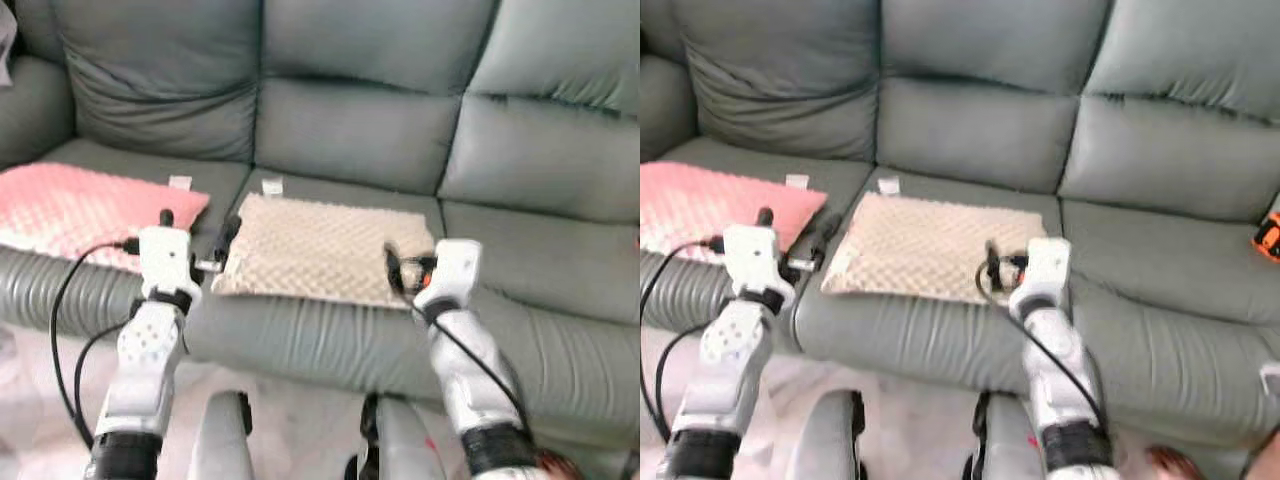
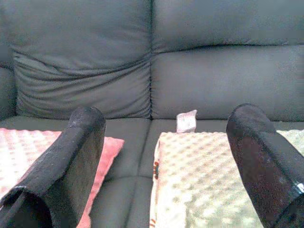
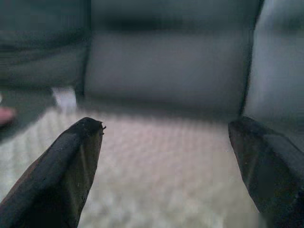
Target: Move the pillow to the sofa
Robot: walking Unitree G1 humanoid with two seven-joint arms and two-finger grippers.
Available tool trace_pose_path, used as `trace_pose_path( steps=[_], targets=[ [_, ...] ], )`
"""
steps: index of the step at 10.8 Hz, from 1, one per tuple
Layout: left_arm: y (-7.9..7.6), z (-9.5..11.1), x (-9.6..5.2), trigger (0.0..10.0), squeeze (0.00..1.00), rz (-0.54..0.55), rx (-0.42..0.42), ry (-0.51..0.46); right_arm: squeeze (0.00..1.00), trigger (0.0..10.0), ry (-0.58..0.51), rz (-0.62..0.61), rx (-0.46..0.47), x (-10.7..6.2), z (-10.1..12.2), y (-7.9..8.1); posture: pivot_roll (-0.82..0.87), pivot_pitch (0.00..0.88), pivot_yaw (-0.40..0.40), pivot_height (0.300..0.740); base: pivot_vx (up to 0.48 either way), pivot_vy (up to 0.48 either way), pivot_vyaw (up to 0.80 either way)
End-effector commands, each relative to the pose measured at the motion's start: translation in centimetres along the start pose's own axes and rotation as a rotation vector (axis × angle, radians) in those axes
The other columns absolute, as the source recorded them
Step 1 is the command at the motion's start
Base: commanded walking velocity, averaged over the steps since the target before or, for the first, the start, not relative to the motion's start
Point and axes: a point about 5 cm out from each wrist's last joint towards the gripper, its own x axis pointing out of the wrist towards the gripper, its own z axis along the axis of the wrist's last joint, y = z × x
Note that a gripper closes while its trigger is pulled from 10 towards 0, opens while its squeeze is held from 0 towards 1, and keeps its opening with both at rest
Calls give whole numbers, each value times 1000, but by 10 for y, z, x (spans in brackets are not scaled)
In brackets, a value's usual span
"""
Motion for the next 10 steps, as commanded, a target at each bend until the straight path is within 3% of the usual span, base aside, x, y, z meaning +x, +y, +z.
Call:
trace_pose_path(
  steps=[1, 3, 4, 5, 6, 7, 10],
  targets=[
    [-3, 6, -2, 10000, 1000, -7, 16, -12, 1000, 10000, -41, -42, -59, -5, 8, -10, 63, 0, -36, 611, 0, 0, 0],
    [-6, 11, -2, 10000, 1000, 23, 18, -23, 1000, 10000, -66, -59, -71, -10, 19, -13, 53, 0, -25, 611, 0, 0, 0],
    [-6, 16, 0, 10000, 847, 42, 10, -35, 980, 10000, -94, -57, -106, -9, 28, -11, 50, 0, -22, 611, 0, 0, 0],
    [-6, 20, 3, 10000, 671, 52, 7, -48, 831, 10000, -110, -36, -109, -7, 32, -7, 48, 0, -20, 611, 0, 0, 0],
    [-8, 26, 4, 10000, 361, 47, 4, -69, 114, 10000, -129, -21, -87, -6, 38, -4, 50, 0, -15, 611, 0, 0, 0],
    [-9, 31, 5, 10000, 0, 45, 22, -90, 0, 10000, -141, -22, -68, -4, 42, -4, 52, 0, -12, 620, 0, 0, 0],
    [-9, 27, 3, 10000, 0, 54, 1, -64, 0, 10000, -115, -81, -52, -2, 40, -9, 51, 0, -2, 650, 0, 0, 0]
  ],
)
